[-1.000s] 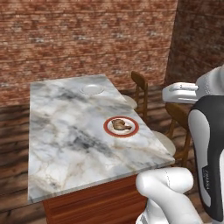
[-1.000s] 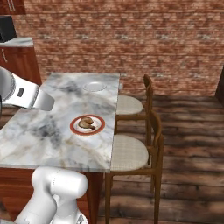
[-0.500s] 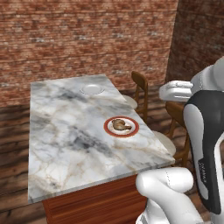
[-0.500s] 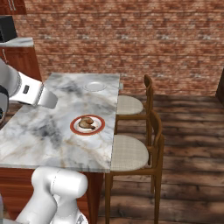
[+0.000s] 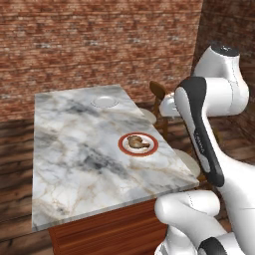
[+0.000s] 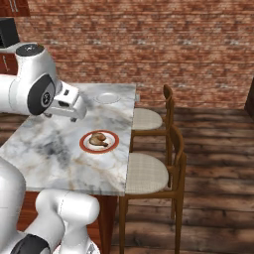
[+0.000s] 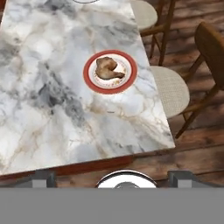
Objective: Transport the chicken drumstick and mushroom to the fridge. Place the chicken drumstick on the rack containing meat and place the mushroom on the rack containing the vegetable, ensuring meats and vegetables are on different racks.
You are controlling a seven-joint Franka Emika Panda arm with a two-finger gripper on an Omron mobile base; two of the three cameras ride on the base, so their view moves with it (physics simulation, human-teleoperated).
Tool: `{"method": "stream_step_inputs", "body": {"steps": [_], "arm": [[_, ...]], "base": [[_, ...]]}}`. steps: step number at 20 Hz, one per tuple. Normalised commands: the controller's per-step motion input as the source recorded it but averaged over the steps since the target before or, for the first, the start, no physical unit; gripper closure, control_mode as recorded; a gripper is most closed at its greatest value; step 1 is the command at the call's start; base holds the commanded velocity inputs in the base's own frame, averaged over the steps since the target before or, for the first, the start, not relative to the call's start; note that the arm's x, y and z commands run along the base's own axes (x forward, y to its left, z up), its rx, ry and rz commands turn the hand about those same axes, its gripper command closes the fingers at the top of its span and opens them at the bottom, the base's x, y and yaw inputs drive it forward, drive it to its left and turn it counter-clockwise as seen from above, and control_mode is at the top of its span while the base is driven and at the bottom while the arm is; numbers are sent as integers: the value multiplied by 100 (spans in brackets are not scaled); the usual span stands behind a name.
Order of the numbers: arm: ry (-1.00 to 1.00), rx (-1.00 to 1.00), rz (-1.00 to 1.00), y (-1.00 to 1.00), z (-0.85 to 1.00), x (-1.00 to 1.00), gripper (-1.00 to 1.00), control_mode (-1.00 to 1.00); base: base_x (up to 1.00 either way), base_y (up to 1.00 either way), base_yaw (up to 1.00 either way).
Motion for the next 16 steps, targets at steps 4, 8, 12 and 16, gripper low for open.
{"method": "stream_step_inputs", "body": {"steps": [4, 8, 12, 16], "arm": [[35, -4, 5, 17, -61, 100, -100, -100], [28, 0, 3, 11, -65, 86, -100, -100], [25, 0, 2, 0, -60, 69, -100, -100], [18, 0, 0, 0, -39, 43, -100, -100]], "base": [[0, 0, 0], [0, 0, 0], [0, 0, 0], [0, 0, 0]]}}
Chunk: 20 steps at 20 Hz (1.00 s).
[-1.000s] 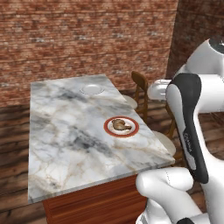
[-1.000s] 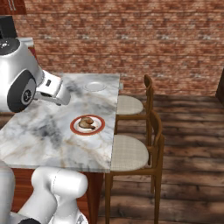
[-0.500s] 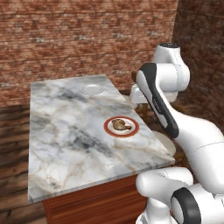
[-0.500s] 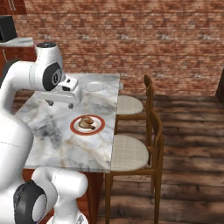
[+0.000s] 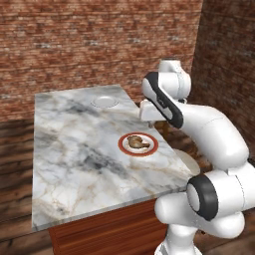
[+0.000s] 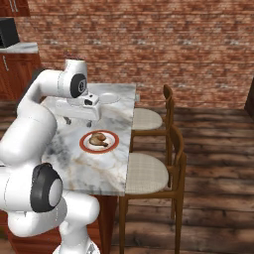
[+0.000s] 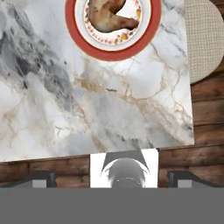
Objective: Transport the chicken drumstick and mushroom to the fridge. Place the chicken drumstick on the rack containing meat and place the mushroom on the rack containing the vegetable, ensuring meats and vegetables are on different racks.
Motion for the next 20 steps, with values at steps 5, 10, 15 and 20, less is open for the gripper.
{"method": "stream_step_inputs", "body": {"steps": [5, 10, 15, 20], "arm": [[13, 0, 6, 0, -42, 17, -100, -100], [11, 0, 16, 0, -43, 6, -100, -100], [2, 0, 28, 0, -29, 0, -100, -100], [4, 1, 37, 0, -27, 3, -100, -100]], "base": [[0, 0, 0], [0, 0, 0], [0, 0, 0], [0, 0, 0]]}}
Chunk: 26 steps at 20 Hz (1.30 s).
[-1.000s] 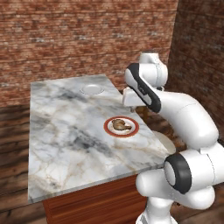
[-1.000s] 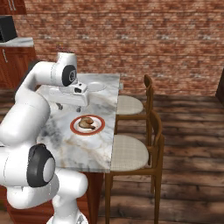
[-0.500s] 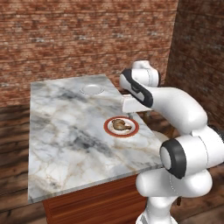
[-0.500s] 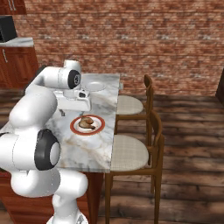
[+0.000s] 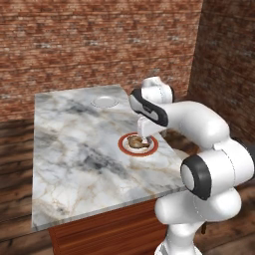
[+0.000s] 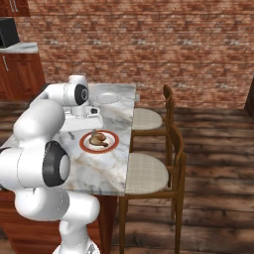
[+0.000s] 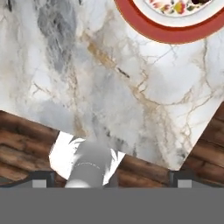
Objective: Transport the chicken drumstick and mushroom to the fridge. Place the chicken drumstick on the rack containing meat and place the mushroom on the rack containing the vegetable, ensuring meats and vegetables are on different racks.
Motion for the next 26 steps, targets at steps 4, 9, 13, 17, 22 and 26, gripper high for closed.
{"method": "stream_step_inputs", "body": {"steps": [4, 9, 13, 17, 22, 26], "arm": [[9, 1, 48, 0, -38, 7, -100, -100], [6, 3, 49, -8, -24, 13, -100, -100], [0, 12, 39, -23, -4, 24, -100, -100], [-4, 14, 20, -20, -6, 21, -100, -100], [-1, 8, 2, 0, -28, 22, -100, -100], [0, 12, -3, 0, -18, 41, -100, -100]], "base": [[0, 0, 0], [0, 0, 0], [0, 0, 0], [0, 0, 0], [0, 0, 0], [0, 0, 0]]}}
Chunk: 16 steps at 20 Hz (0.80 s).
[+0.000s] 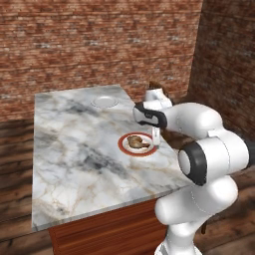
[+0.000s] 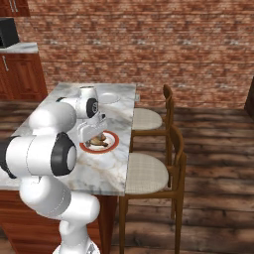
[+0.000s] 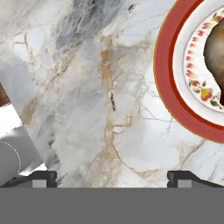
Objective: Transport the chicken drumstick and mushroom to the fridge. Place the chicken drumstick on the rack containing meat and place the mushroom on the rack containing the vegetable, ensuring meats and vegetables are on different racks.
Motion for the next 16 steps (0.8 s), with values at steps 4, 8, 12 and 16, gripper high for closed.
{"method": "stream_step_inputs", "body": {"steps": [4, 8, 12, 16], "arm": [[0, 9, -2, 0, -20, 47, -100, -100], [0, 8, 0, 0, -35, 43, -100, -100], [-1, 6, 0, 4, -38, 42, -100, -100], [-1, 1, 0, 3, -27, 44, -100, -100]], "base": [[0, 0, 0], [0, 0, 0], [0, 0, 0], [0, 0, 0]]}}
